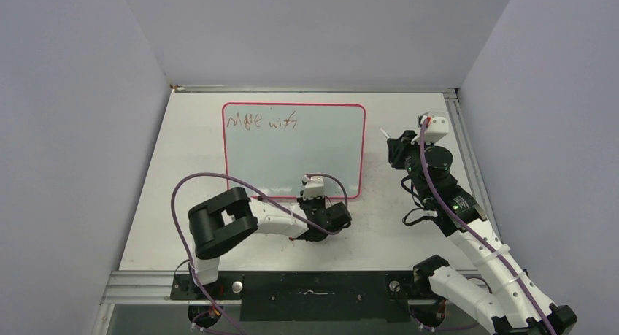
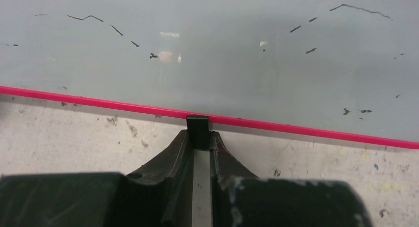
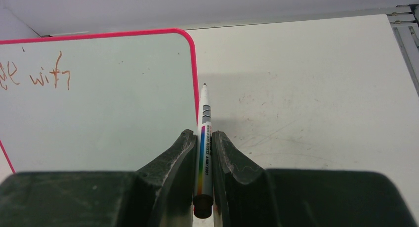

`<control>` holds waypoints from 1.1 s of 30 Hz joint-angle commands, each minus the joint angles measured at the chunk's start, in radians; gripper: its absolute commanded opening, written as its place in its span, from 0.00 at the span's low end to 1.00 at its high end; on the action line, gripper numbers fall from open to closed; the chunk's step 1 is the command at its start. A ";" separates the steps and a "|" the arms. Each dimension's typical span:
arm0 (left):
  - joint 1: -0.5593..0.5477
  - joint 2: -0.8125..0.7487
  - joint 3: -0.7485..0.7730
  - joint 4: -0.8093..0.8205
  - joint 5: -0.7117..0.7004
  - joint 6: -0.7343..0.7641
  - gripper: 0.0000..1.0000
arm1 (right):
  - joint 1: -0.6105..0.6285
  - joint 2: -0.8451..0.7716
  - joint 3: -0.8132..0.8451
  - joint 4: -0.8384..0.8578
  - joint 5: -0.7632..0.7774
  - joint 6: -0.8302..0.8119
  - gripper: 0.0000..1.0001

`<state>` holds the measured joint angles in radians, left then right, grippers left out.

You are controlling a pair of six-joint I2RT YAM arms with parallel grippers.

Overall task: Write a sentence on the whiteboard
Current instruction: Adjust the whiteboard stand at the center of the board.

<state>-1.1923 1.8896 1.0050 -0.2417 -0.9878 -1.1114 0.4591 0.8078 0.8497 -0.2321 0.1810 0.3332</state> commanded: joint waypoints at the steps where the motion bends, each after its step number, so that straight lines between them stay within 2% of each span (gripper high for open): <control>1: -0.070 -0.055 0.019 -0.151 0.008 -0.112 0.00 | 0.009 -0.003 0.007 0.055 -0.016 0.015 0.05; 6: -0.118 -0.047 0.054 -0.196 -0.007 -0.137 0.00 | 0.010 0.006 0.016 0.056 -0.022 0.007 0.05; 11: -0.176 -0.016 0.122 -0.309 -0.066 -0.195 0.00 | 0.013 0.016 0.027 0.057 -0.021 0.001 0.05; 16: -0.191 -0.017 0.127 -0.367 -0.086 -0.262 0.00 | 0.018 0.015 0.030 0.053 -0.021 0.001 0.05; 21: -0.203 -0.042 0.105 -0.372 -0.102 -0.277 0.38 | 0.021 0.005 0.028 0.049 -0.012 0.003 0.05; 24: -0.212 -0.059 0.098 -0.391 -0.109 -0.285 0.51 | 0.021 -0.004 0.028 0.045 -0.011 0.006 0.05; 27: -0.219 -0.088 0.082 -0.403 -0.111 -0.287 0.56 | 0.023 -0.008 0.032 0.038 -0.008 0.005 0.05; 33: -0.228 -0.159 0.036 -0.400 -0.082 -0.271 0.61 | 0.024 -0.005 0.035 0.035 -0.006 0.004 0.05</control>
<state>-1.4136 1.8111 1.0595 -0.5961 -1.0428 -1.3540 0.4728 0.8188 0.8501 -0.2325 0.1669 0.3332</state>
